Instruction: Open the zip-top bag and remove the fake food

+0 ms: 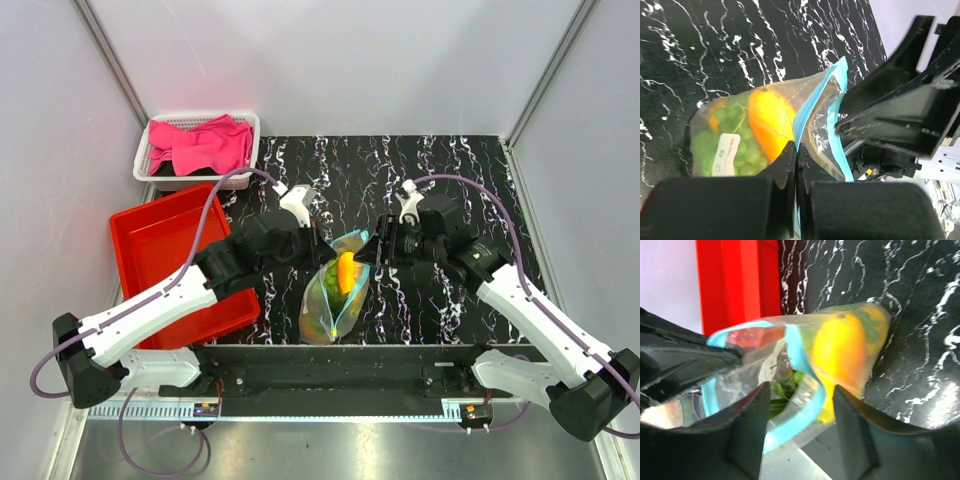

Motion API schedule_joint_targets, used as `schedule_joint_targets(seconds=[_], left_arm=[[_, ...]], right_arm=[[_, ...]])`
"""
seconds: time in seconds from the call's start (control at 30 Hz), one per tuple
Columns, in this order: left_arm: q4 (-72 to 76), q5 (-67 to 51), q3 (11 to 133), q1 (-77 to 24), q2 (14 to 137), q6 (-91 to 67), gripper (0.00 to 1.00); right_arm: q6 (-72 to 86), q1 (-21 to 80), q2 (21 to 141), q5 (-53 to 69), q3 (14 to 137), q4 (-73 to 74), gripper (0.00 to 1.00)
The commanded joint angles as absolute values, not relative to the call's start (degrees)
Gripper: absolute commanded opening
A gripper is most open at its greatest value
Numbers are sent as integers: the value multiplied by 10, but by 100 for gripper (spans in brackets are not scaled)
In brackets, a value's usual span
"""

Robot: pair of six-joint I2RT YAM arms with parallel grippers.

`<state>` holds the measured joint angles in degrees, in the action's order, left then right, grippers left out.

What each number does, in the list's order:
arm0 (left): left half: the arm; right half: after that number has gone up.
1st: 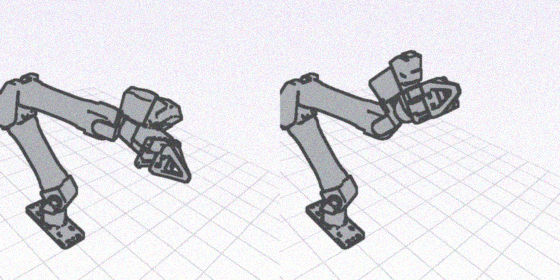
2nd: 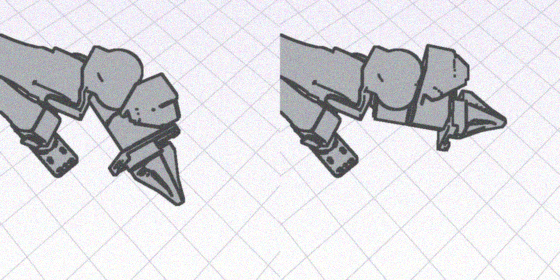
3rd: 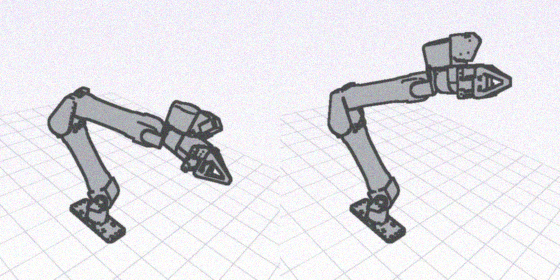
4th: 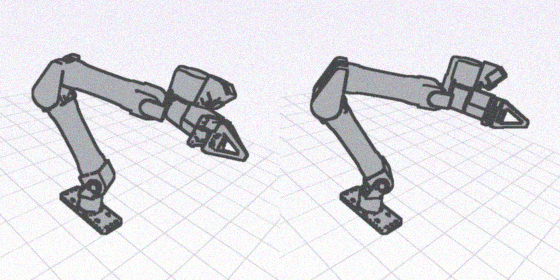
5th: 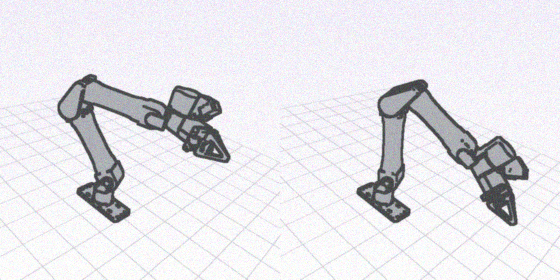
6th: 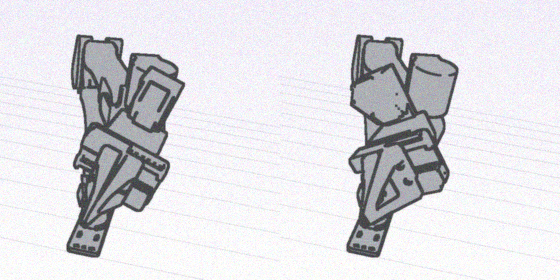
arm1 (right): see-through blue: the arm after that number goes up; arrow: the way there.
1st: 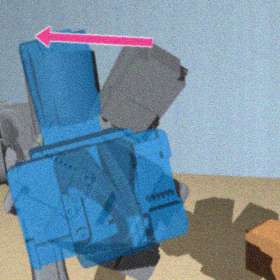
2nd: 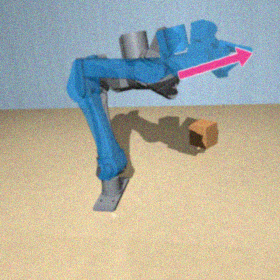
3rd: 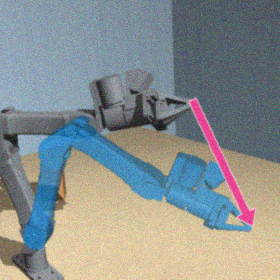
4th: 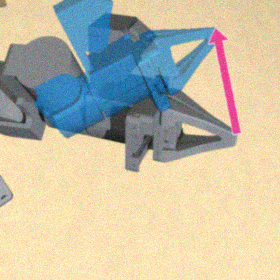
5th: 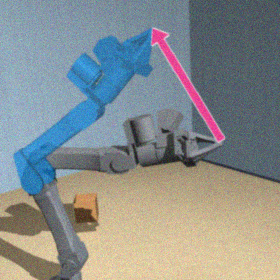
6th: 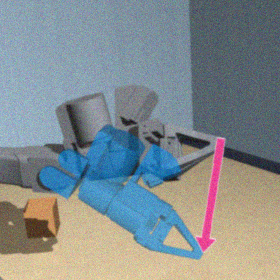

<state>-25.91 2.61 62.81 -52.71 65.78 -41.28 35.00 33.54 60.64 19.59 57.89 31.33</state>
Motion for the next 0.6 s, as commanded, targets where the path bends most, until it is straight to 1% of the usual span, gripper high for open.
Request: schedule_joint_targets(seconds=[0.0,0.13,0.17,0.3,0.43,0.57], left_arm=[[-232,74,673,-548,671,-424,0],[-231,94,677,-553,677,-430,0],[-231,96,678,-555,678,-430,0],[-230,98,680,-555,680,-426,0],[-231,98,678,-555,679,-427,0],[-229,100,675,-556,680,-428,0]], right_arm=[[381,359,599,192,599,293,65],[419,374,585,179,579,290,70],[426,381,578,176,572,290,73],[439,401,544,131,551,315,79],[466,412,531,134,524,310,80],[535,428,530,135,490,270,75]])
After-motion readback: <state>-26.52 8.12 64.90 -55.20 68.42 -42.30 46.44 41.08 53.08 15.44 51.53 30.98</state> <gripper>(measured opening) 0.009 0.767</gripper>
